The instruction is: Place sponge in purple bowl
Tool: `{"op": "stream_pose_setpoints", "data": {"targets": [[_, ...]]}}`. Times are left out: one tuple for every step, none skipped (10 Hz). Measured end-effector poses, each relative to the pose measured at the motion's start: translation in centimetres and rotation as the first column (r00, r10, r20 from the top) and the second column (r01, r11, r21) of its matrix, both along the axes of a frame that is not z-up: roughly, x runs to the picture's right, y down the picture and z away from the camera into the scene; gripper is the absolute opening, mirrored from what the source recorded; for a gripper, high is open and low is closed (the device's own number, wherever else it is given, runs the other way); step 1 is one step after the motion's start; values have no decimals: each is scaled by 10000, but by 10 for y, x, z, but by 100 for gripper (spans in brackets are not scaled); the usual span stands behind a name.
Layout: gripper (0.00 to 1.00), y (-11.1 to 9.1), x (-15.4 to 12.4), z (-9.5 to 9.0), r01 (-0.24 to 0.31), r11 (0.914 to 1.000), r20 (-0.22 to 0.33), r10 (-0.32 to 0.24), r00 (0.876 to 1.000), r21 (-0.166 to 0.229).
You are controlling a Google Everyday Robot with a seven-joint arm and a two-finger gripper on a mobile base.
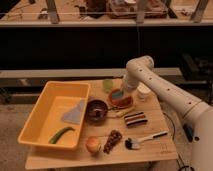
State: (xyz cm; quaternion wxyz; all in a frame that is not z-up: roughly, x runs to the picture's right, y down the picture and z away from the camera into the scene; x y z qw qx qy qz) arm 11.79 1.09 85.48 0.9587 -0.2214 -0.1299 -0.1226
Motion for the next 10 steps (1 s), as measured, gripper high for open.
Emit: {"op": "stream_pose_setpoints", "data": {"targets": [[0,-3,-6,-8,141,9998,152,-143,9998,145],[0,-7,-14,-17,313,9990,339,-323,9989,306],[0,-9,-21,-26,487,9978,504,-510,9974,456],[0,-10,-28,-34,653,9962,651,-691,9955,582],[0,-10,-38,-43,881,9934,864,-943,9918,729],[0,-8,-48,-49,1097,9906,1060,-1180,9873,814],[0,-5,-59,-55,1299,9877,1266,-1402,9820,867],[0,0,-70,-58,1493,9850,1449,-1608,9763,870],[0,6,-76,-58,1670,9826,1592,-1782,9710,814],[0,10,-80,-57,1803,9807,1659,-1907,9675,762]]}}
